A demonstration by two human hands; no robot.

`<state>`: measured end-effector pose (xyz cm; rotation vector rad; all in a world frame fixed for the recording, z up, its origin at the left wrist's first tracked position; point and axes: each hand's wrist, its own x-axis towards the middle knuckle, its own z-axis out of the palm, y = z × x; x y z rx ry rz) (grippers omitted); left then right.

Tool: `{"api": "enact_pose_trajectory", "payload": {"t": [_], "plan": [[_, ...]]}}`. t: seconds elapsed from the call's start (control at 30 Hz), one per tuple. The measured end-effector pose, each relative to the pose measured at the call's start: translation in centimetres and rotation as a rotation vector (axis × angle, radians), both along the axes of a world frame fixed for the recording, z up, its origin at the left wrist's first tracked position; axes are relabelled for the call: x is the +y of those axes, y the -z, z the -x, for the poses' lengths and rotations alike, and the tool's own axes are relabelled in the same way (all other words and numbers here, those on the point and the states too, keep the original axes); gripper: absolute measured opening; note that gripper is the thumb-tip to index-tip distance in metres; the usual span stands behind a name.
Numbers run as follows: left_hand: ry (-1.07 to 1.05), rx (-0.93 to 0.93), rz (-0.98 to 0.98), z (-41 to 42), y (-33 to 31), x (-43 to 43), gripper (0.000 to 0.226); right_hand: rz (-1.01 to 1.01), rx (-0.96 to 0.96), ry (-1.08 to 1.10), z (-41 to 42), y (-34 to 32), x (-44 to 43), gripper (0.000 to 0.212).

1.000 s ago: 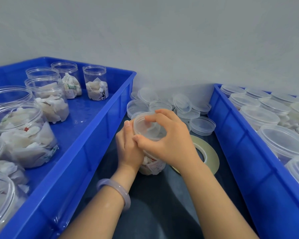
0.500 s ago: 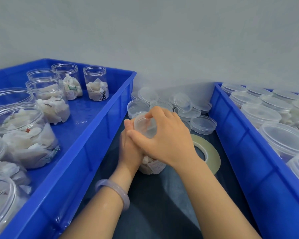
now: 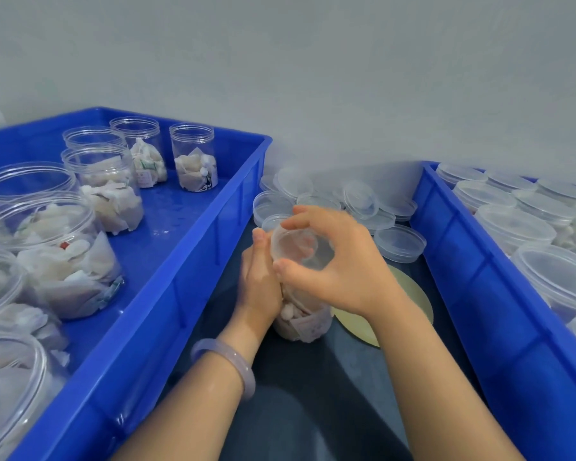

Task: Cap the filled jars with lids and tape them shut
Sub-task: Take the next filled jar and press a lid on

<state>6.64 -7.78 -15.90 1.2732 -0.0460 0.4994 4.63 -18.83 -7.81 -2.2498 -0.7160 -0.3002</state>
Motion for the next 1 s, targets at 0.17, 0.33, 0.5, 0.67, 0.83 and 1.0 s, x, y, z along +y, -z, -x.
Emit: {"api": "enact_pose_trajectory", "payload": {"t": [0.17, 0.33, 0.5, 0.67, 0.83, 1.0], "plan": [[-0.033, 0.023, 0.031, -0.1, 0.1, -0.1, 0.059, 0.210, 0.094, 0.122, 0.0, -0.5, 0.4, 0.085], [-0.028, -0.010, 0.041, 0.1, -0.2, 0.1, 0.055, 0.115, -0.018, 0.036, 0.3, -0.5, -0.2, 0.057], [-0.027, -0.011, 0.050, 0.1, 0.0, 0.0, 0.054, 0.099, -0.042, 0.029, 0.5, -0.1, 0.1, 0.060], [-0.013, 0.005, 0.053, -0.1, -0.1, 0.0, 0.056, 0.231, 0.031, 0.147, 0.0, -0.2, 0.9, 0.085], [-0.026, -0.027, -0.002, 0.4, -0.4, 0.2, 0.058, 0.120, -0.026, 0.081, 0.0, 0.1, 0.2, 0.061], [-0.052, -0.005, -0.018, 0.3, -0.3, 0.2, 0.052, 0.155, -0.104, 0.058, 0.1, 0.3, 0.3, 0.059]]}}
